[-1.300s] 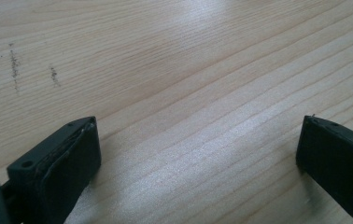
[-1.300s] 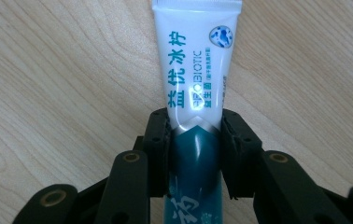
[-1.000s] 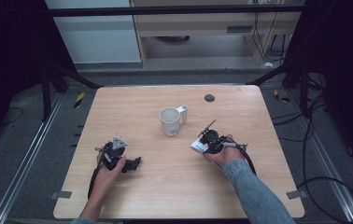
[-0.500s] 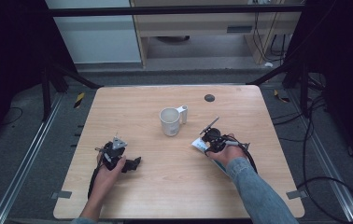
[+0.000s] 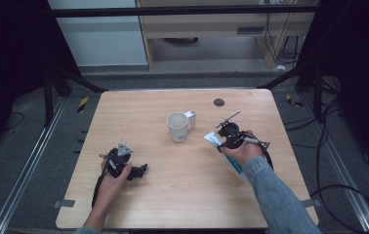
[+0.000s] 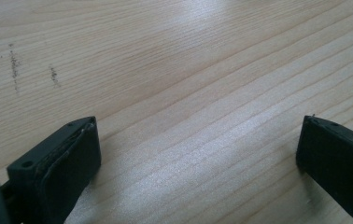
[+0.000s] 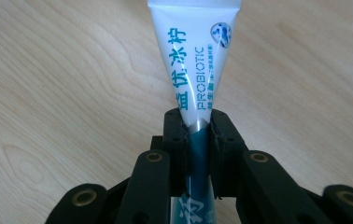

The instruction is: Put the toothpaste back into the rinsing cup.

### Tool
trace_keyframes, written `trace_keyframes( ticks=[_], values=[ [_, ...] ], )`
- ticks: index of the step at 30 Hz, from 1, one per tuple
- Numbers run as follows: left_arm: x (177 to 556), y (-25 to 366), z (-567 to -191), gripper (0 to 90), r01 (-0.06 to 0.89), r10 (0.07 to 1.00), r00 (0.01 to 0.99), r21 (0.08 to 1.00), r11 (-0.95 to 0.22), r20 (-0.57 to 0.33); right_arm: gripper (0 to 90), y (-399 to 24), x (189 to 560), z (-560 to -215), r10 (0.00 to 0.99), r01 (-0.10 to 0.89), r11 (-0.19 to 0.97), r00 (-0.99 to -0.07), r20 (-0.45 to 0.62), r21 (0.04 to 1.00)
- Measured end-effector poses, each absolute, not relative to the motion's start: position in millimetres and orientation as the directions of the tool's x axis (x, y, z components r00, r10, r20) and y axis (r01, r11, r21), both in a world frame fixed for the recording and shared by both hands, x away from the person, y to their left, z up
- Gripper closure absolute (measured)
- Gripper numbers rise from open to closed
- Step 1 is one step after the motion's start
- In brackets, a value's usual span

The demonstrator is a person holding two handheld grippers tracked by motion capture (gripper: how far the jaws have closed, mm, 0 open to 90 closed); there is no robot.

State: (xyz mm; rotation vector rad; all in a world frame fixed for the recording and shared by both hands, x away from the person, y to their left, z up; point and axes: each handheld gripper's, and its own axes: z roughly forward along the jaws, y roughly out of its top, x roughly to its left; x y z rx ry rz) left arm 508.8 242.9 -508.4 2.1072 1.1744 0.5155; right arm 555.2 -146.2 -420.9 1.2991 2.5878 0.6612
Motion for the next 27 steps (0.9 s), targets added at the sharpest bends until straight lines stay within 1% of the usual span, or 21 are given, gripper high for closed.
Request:
trace_keyframes(
  ticks=[2, 5, 11, 16, 17, 18, 22, 23, 25, 27],
  values=[
    [508.8, 242.8, -508.4, 0.0, 0.594, 0.855, 0.518, 0.711, -0.377, 0.02, 78.6, -146.8, 557.4, -412.0, 0.8, 0.714, 0.508, -0.599, 0.044, 0.481],
    [508.8, 242.9, -508.4, 0.0, 0.594, 0.855, 0.518, 0.711, -0.377, 0.02, 78.6, -145.6, 558.6, -407.9, 0.8, 0.709, 0.502, -0.598, 0.046, 0.495],
    [510.2, 242.6, -508.3, 0.0, 0.596, 0.856, 0.516, 0.71, -0.376, 0.019, 78.6, -141.2, 561.8, -394.6, 0.8, 0.68, 0.463, -0.597, 0.062, 0.568],
    [511.2, 242.0, -508.5, 0.0, 0.596, 0.858, 0.513, 0.712, -0.371, 0.017, 78.6, -140.2, 562.9, -385.8, 0.804, 0.66, 0.409, -0.587, 0.093, 0.631],
    [511.2, 242.0, -508.5, 0.0, 0.596, 0.858, 0.513, 0.712, -0.371, 0.017, 78.6, -140.2, 562.9, -385.8, 0.804, 0.66, 0.409, -0.587, 0.093, 0.631],
    [512.3, 242.2, -508.2, 0.0, 0.597, 0.857, 0.515, 0.709, -0.376, 0.021, 78.6, -139.6, 561.6, -382.2, 0.808, 0.65, 0.385, -0.581, 0.102, 0.655],
    [514.8, 241.2, -508.4, 0.0, 0.598, 0.861, 0.509, 0.712, -0.368, 0.018, 78.6, -139.5, 559.8, -378.2, 0.81, 0.638, 0.356, -0.575, 0.114, 0.683],
    [515.1, 241.3, -508.2, 0.0, 0.598, 0.86, 0.511, 0.709, -0.373, 0.021, 78.6, -137.9, 558.9, -376.8, 0.811, 0.625, 0.337, -0.573, 0.121, 0.704],
    [515.0, 241.3, -508.2, 0.0, 0.598, 0.859, 0.511, 0.709, -0.373, 0.021, 78.6, -136.7, 558.5, -376.4, 0.812, 0.621, 0.332, -0.571, 0.119, 0.71],
    [515.0, 241.3, -508.2, 0.0, 0.598, 0.86, 0.511, 0.709, -0.373, 0.021, 78.6, -130.9, 557.4, -374.0, 0.819, 0.595, 0.309, -0.563, 0.11, 0.742]
  ],
)
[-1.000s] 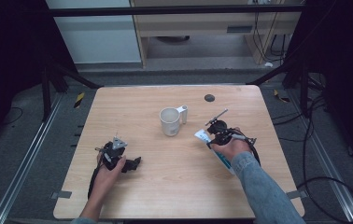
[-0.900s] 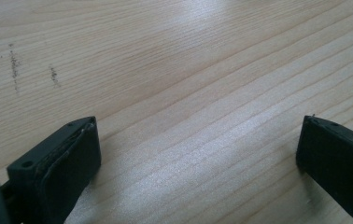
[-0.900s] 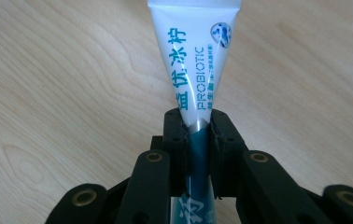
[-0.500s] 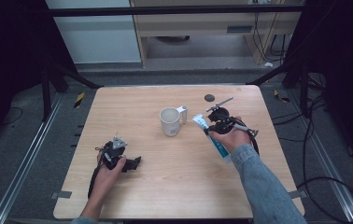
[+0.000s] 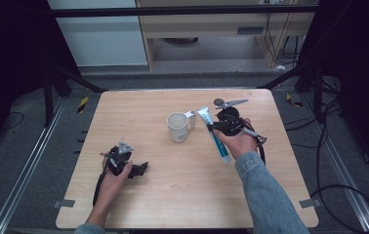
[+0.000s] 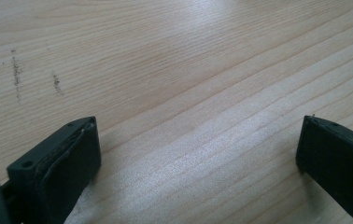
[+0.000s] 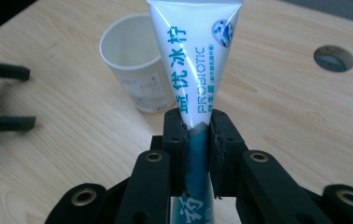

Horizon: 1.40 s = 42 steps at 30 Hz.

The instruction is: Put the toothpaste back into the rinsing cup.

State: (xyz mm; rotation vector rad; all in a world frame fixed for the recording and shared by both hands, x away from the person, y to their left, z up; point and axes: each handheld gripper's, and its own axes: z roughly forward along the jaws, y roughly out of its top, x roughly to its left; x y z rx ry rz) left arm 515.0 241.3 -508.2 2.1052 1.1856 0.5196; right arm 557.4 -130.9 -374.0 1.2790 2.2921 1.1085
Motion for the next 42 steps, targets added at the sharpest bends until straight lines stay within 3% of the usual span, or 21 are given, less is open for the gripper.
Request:
trace_keyframes(
  ticks=[20, 42],
  values=[
    [514.4, 240.9, -508.2, 0.0, 0.6, 0.865, 0.501, 0.711, -0.367, 0.024, 78.8, -99.9, 565.0, -347.6, 0.815, 0.518, 0.237, -0.567, 0.122, 0.822],
    [509.8, 241.0, -508.5, 0.0, 0.6, 0.87, 0.493, 0.715, -0.359, 0.023, 78.8, -78.8, 574.7, -329.1, 0.866, 0.426, 0.125, -0.488, 0.112, 0.896]
  ],
)
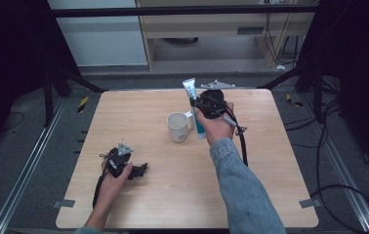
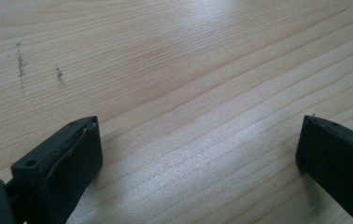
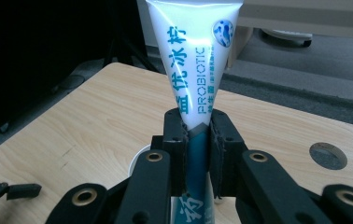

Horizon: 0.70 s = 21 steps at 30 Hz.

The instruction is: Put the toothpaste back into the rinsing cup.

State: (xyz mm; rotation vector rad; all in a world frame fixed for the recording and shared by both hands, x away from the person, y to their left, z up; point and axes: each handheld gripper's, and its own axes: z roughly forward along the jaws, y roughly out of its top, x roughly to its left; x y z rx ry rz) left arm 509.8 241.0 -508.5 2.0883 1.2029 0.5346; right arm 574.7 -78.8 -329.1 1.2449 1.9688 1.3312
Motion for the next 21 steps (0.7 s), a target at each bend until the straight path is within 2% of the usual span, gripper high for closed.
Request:
trace_keyframes(
  ticks=[9, 21],
  values=[
    [510.1, 241.0, -508.5, 0.0, 0.6, 0.868, 0.495, 0.715, -0.359, 0.02, 78.8, -69.3, 573.2, -326.3, 0.896, 0.38, 0.083, -0.434, 0.098, 0.921],
    [510.0, 241.1, -508.5, 0.0, 0.6, 0.868, 0.496, 0.715, -0.359, 0.02, 78.8, -54.9, 575.7, -318.2, 0.902, 0.326, 0.083, -0.426, 0.068, 0.942]
  ],
)
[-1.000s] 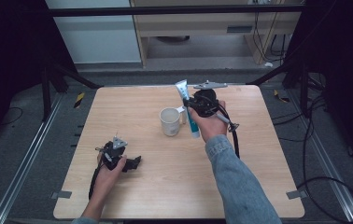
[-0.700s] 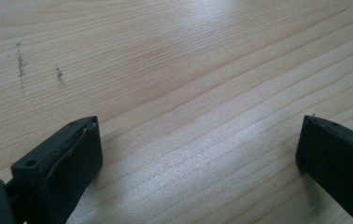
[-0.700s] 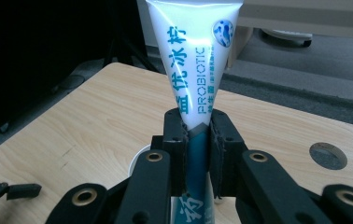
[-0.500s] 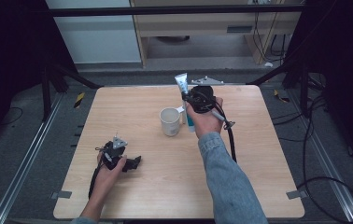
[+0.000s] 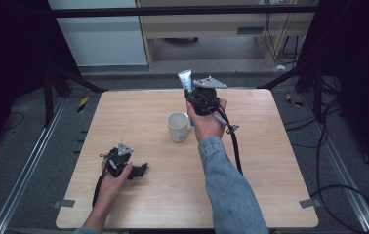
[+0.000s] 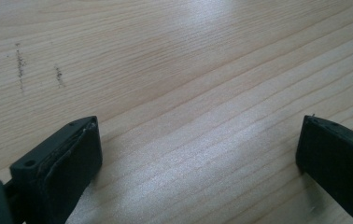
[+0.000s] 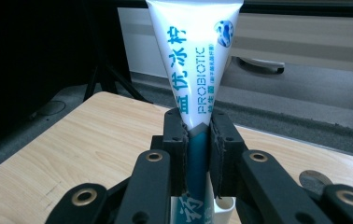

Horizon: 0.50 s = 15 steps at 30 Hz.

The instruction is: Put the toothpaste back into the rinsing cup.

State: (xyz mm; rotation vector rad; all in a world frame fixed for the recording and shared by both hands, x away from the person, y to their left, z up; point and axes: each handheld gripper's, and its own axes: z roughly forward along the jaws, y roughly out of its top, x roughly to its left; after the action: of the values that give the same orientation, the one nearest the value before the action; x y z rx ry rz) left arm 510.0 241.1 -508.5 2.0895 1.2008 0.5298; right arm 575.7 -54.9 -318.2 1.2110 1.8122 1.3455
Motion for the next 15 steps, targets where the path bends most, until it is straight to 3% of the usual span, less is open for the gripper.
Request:
trace_keyframes(
  ticks=[15],
  values=[
    [510.1, 241.3, -508.5, 0.0, 0.599, 0.867, 0.498, 0.715, -0.361, 0.02, 78.8, -40.6, 593.0, -321.2, 0.906, 0.283, 0.04, -0.416, 0.085, 0.958]
  ],
)
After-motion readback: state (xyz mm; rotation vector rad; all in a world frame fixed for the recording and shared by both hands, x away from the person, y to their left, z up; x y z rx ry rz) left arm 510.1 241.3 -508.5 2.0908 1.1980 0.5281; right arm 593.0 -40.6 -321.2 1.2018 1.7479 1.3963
